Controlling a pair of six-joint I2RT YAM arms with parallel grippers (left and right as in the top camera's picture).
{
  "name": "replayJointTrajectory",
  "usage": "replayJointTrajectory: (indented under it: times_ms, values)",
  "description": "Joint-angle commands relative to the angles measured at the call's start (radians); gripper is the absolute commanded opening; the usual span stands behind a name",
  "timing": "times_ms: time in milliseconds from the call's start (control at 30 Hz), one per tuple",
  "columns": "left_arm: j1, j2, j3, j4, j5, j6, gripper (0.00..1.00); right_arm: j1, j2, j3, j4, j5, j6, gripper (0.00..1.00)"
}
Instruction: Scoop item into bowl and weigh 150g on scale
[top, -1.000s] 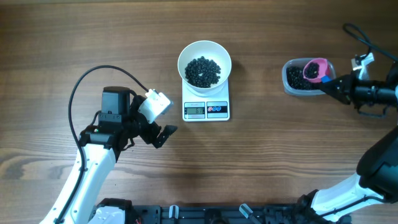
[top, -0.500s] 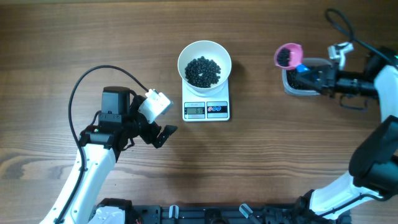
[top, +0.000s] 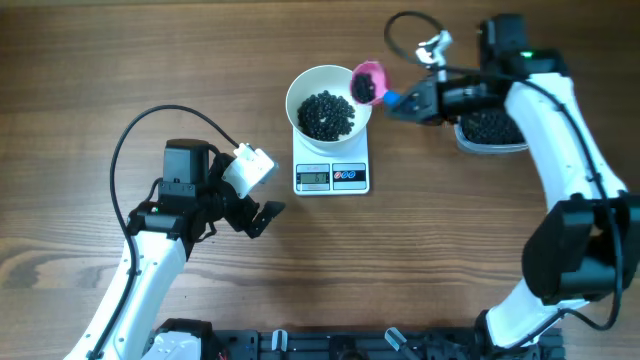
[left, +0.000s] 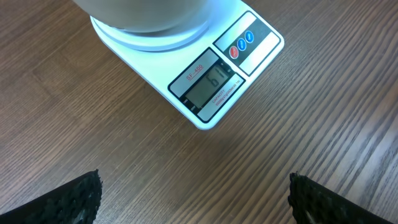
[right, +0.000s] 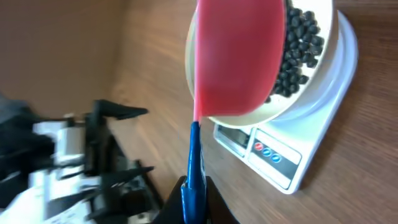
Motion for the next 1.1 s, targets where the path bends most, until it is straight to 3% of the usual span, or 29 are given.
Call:
replayJointTrajectory:
  times_ms: [0, 233, 567, 767, 1067]
  values:
    - [-0.006, -0.009, -0.010, 0.002, 0.019, 0.018, 1.00, 0.091, -0.055, 0.030, 0.053, 0.236, 0.107, 0.04]
    - [-0.006, -0.009, -0.010, 0.002, 0.019, 0.018, 1.00, 0.270, -0.064, 0.031, 0.164, 0.579, 0.130, 0.04]
    - [-0.006, -0.009, -0.010, 0.002, 0.019, 0.019, 1.00, 0.448, -0.128, 0.069, 0.196, 1.082, 0.112, 0.04]
    - [-0.006, -0.009, -0.010, 0.002, 0.019, 0.018, 1.00, 0.508, -0.188, 0.069, 0.209, 1.206, 0.041, 0.04]
    - [-0.006, -0.009, -0.010, 0.002, 0.019, 0.018, 1.00, 0.541, -0.223, 0.069, 0.209, 1.212, -0.011, 0.04]
